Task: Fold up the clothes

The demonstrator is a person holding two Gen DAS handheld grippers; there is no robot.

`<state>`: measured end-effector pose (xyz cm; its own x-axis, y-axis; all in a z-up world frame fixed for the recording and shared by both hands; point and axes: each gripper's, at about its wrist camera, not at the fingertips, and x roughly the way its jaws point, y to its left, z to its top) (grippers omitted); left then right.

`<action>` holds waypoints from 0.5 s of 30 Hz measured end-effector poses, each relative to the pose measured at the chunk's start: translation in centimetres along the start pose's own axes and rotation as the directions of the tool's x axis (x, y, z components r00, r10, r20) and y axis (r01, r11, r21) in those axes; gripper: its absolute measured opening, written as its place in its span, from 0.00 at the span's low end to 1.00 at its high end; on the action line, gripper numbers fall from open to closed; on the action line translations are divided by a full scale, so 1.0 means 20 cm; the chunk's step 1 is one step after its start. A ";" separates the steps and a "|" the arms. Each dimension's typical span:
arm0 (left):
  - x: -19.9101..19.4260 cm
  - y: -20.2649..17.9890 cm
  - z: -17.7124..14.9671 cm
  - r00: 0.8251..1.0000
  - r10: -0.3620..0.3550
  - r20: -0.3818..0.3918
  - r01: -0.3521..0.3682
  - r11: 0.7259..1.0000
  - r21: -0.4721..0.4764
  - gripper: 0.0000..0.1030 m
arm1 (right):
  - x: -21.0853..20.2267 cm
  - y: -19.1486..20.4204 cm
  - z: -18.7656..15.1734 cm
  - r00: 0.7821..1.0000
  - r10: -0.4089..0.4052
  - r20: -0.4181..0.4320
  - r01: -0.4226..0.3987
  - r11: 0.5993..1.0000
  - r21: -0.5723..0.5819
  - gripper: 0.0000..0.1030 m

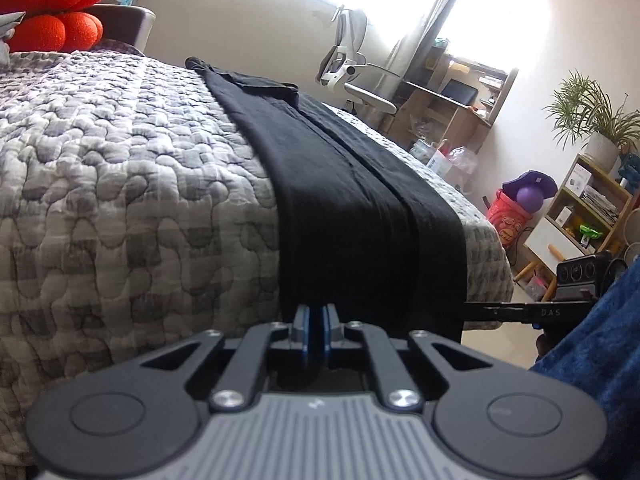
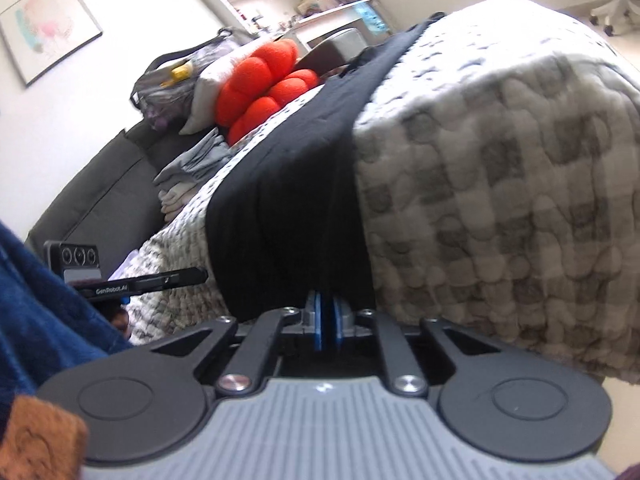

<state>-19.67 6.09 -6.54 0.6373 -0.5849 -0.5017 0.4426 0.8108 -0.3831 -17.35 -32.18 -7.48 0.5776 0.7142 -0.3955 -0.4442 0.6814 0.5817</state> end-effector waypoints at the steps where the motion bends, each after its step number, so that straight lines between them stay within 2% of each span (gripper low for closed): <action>1: 0.01 0.01 0.00 1.000 -0.001 -0.001 0.001 1.000 -0.010 0.18 | 0.00 -0.01 -0.01 1.000 -0.010 0.000 0.010 1.000 0.000 0.14; 3: 0.03 0.01 -0.02 1.000 0.028 -0.006 -0.028 1.000 -0.005 0.31 | 0.01 -0.02 -0.02 1.000 -0.029 -0.003 0.029 1.000 -0.010 0.14; 4: 0.04 0.01 -0.03 0.999 0.053 -0.010 -0.053 0.999 0.007 0.32 | 0.01 -0.03 -0.02 1.000 -0.028 0.000 0.028 1.000 -0.003 0.14; 6: 0.06 0.01 -0.04 0.997 0.078 -0.017 -0.077 0.997 0.017 0.32 | 0.01 -0.05 -0.03 1.000 -0.025 0.004 0.025 1.000 0.011 0.15; 15: 0.14 0.01 -0.07 0.999 0.019 -0.047 -0.019 1.000 -0.002 0.34 | 0.06 -0.07 -0.02 1.000 -0.009 -0.006 0.009 1.000 0.017 0.16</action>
<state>-18.59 4.60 -9.19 0.6154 -0.5699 -0.5446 0.4291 0.8217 -0.3750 -16.29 -32.33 -9.05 0.5777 0.7089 -0.4047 -0.4271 0.6850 0.5902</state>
